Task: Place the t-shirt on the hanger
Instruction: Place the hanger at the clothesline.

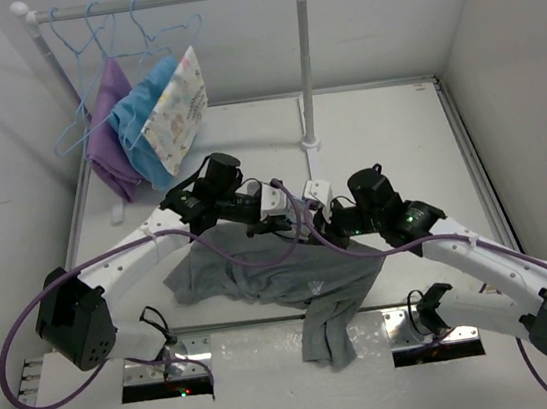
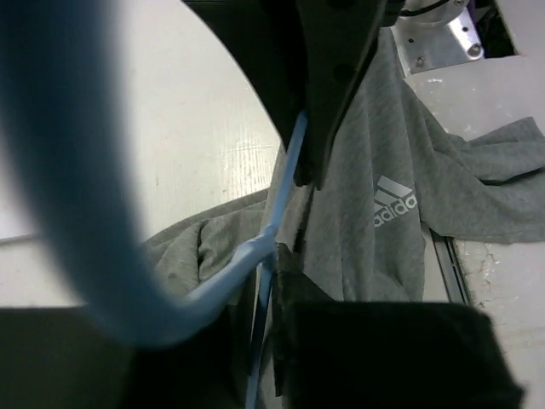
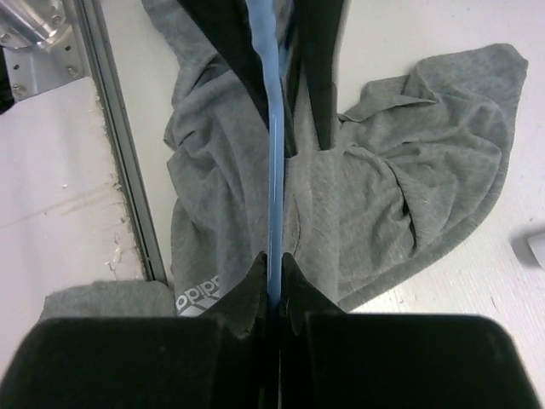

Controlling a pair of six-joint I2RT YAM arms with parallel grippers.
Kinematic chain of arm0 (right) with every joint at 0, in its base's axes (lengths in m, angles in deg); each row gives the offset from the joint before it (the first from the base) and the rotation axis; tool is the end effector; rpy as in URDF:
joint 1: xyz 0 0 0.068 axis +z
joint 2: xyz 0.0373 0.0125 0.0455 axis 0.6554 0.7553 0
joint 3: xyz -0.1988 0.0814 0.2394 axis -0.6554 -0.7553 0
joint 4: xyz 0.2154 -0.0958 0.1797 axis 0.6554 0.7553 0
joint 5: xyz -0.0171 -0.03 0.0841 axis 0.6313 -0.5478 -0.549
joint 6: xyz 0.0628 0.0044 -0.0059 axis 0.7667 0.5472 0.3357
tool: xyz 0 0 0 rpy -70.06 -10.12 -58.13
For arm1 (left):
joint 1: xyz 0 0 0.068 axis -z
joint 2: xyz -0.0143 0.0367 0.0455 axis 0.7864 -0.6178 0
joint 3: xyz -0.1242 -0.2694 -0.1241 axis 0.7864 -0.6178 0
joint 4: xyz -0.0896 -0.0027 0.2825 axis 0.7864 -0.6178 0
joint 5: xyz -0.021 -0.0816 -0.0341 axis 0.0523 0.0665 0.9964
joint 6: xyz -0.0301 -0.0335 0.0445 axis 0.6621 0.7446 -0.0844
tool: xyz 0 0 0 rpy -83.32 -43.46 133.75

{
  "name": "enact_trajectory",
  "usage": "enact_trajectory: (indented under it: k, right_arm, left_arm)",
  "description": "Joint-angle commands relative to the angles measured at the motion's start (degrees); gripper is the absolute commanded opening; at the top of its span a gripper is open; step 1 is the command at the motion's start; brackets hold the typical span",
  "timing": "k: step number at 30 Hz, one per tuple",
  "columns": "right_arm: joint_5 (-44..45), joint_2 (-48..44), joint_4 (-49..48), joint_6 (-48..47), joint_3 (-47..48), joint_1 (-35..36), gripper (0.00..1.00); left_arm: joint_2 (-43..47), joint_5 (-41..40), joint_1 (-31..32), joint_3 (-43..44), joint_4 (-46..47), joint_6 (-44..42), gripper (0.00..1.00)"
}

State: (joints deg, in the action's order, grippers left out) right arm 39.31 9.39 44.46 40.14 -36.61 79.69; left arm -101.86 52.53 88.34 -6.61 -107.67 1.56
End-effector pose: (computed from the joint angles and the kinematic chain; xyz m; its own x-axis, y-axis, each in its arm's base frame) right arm 0.1747 0.1685 0.2804 -0.3379 -0.3956 -0.8540 -0.8942 0.4180 0.1602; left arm 0.2386 -0.2221 0.3170 0.2181 0.4099 -0.8857 0.9746 -0.1394 0.1755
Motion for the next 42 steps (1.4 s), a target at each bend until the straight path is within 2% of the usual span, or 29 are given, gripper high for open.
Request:
enact_trajectory:
  k: [1,2,5,6,7,8,9,10,14,16,21,26,30,32,33,39,42]
  right_arm:
    - [-1.82,-1.10,-2.70,-1.12,2.53,0.11,0.00]
    - [-1.56,-1.19,-2.62,-1.12,2.35,0.11,0.00]
    - [1.14,-1.89,-2.27,-0.42,2.09,0.11,0.02]
    - [3.25,-2.16,-2.18,0.28,2.00,0.11,0.15]
    - [5.71,-2.42,-2.09,1.94,1.83,0.11,0.37]
    - [11.91,-3.29,-1.83,3.09,1.82,0.11,0.59]
    - [15.54,-3.91,-1.82,4.32,1.82,0.02,0.93]
    - [19.23,-4.61,-1.82,7.46,1.74,0.02,0.99]
    - [33.74,-8.39,-0.60,13.46,3.05,-0.07,0.99]
    - [41.83,-10.94,0.72,16.97,4.54,-0.07,0.99]
    - [49.32,-19.80,4.85,21.54,4.03,-0.07,0.99]
    - [56.61,-25.97,7.31,24.10,2.09,-0.07,0.99]
    - [57.85,-28.26,7.32,24.63,1.39,0.02,0.99]
    - [57.68,-28.26,7.49,24.63,1.56,0.02,0.99]
    - [57.24,-28.18,7.58,24.72,1.65,0.02,0.99]
    - [54.96,-27.12,7.32,24.46,1.30,0.02,0.99]
    - [54.87,-26.94,7.14,24.02,0.86,0.02,0.99]
  left_arm:
    - [-0.78,-2.39,0.25,2.17,0.85,1.69,0.06]
    - [-1.13,-1.43,0.25,3.13,-0.47,0.99,0.00]
    - [-0.08,-2.73,0.25,3.05,-0.75,1.94,0.00]
    - [0.45,-3.87,0.25,2.79,0.13,4.30,0.00]
    - [1.15,-5.01,0.25,2.18,0.92,5.54,0.00]
    - [2.11,-7.29,0.16,2.17,1.71,6.69,0.00]
    - [2.64,-8.53,0.16,2.26,1.81,9.13,0.00]
    - [3.00,-9.93,0.16,2.87,1.72,10.11,0.00]
    - [3.62,-17.67,-0.98,7.87,-2.74,13.37,0.00]
    - [3.70,-19.69,-4.05,12.61,-4.78,15.92,0.00]
    - [4.76,-26.99,-13.09,22.45,-12.49,21.63,0.00]
    - [7.40,-37.88,-13.46,30.54,-17.08,21.20,0.00]
    - [3.55,-48.59,-13.46,45.36,-18.32,17.69,0.00]
    - [1.17,-51.50,-13.46,50.40,-19.98,16.98,0.00]
    - [0.02,-52.21,-13.55,54.60,-20.60,16.55,0.00]
    - [-9.20,-55.21,-13.46,65.51,-23.33,17.24,0.00]
    - [-15.78,-54.25,-13.46,71.14,-25.61,18.21,0.00]
